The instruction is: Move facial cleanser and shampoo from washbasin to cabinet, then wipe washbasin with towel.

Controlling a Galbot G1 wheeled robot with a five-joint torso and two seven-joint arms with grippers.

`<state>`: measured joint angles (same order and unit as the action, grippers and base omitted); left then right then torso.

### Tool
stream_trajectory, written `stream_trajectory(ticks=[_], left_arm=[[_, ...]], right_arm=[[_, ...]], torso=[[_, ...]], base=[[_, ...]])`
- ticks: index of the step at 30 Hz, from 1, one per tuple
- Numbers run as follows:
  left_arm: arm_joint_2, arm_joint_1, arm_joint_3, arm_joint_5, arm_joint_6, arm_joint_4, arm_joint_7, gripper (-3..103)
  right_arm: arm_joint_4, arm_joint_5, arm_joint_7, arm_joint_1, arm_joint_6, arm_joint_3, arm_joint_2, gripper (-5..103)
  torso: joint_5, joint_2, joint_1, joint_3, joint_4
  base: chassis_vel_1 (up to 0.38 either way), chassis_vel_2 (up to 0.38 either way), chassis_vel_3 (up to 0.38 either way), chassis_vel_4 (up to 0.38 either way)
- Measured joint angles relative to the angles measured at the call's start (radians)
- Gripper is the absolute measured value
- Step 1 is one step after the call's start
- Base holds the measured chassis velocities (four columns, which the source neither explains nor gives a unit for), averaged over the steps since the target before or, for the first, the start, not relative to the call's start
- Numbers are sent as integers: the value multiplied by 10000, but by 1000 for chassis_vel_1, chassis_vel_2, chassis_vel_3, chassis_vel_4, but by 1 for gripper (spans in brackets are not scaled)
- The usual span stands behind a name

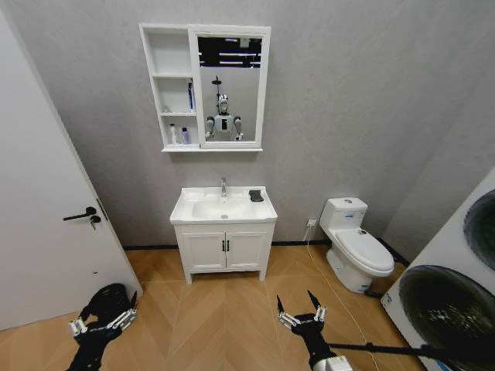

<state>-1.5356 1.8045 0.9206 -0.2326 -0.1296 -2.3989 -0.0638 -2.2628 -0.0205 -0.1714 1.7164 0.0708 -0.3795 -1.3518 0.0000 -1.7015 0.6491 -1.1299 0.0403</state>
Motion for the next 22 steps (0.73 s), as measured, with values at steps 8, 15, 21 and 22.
stream_trajectory(ticks=[8,15,21,22], left_arm=[[0,0,0,0,0,0,0,100],[0,0,0,-1,0,0,0,100],[0,0,0,0,0,0,0,100],[0,0,0,-1,0,0,0,100]], right_arm=[[-67,179,96,140,-298,-113,45,100],[-72,620,-171,31,-366,-416,126,100],[-368,887,-303,-169,-345,-569,168,100],[-436,935,-321,-556,-144,-657,170,100]], torso=[[0,0,0,0,1],[0,0,0,0,0],[0,0,-2,0,5],[0,-1,-1,0,0]], base=[[0,0,0,0],[0,0,0,0],[0,0,0,0],[0,0,0,0]])
